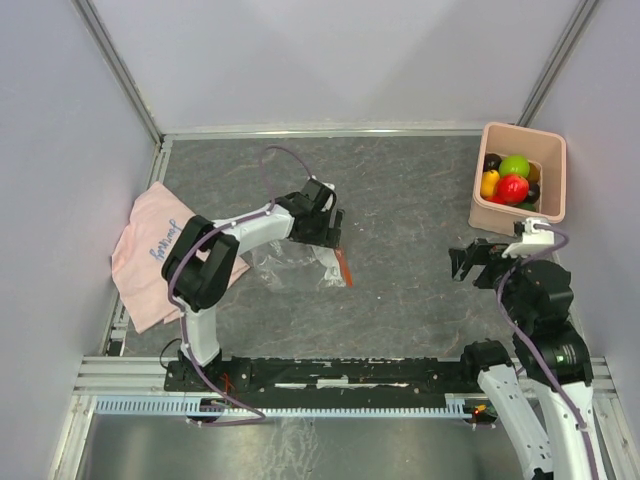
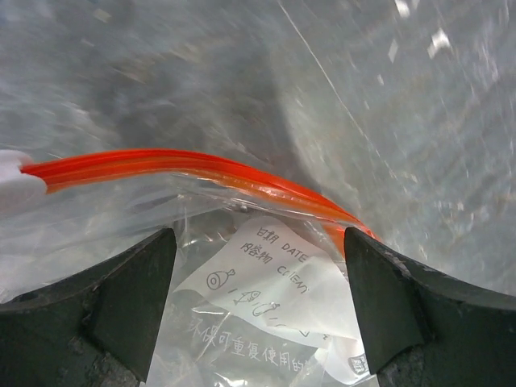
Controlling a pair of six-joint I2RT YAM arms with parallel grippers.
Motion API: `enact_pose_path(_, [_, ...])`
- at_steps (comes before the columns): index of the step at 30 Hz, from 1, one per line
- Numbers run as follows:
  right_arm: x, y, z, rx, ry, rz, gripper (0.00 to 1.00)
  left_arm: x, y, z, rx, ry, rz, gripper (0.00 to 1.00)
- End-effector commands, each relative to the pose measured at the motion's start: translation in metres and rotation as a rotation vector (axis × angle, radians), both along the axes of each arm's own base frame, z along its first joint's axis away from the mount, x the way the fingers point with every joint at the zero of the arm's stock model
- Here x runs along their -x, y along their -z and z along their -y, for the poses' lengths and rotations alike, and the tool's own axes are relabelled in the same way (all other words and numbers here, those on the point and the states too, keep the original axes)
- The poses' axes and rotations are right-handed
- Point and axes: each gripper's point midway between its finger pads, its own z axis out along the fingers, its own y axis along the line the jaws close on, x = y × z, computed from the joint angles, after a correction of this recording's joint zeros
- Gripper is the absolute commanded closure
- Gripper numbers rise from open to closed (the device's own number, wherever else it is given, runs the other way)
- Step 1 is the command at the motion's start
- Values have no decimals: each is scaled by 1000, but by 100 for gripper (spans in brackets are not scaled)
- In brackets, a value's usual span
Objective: Place the food in the zip-top bag and seal the zipper
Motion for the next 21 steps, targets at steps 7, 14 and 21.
enact_pose_path(7, [-28, 35, -59, -109, -268, -172, 1, 41, -54, 19, 55, 206, 120, 10])
enact_pose_path(14, [-51, 55, -95, -232, -410, -246, 1, 55, -102, -3, 121, 58, 209, 12])
enact_pose_path(21, [-73, 67, -131, -363, -511, -280, 0, 75, -91, -62, 46, -195, 227, 12])
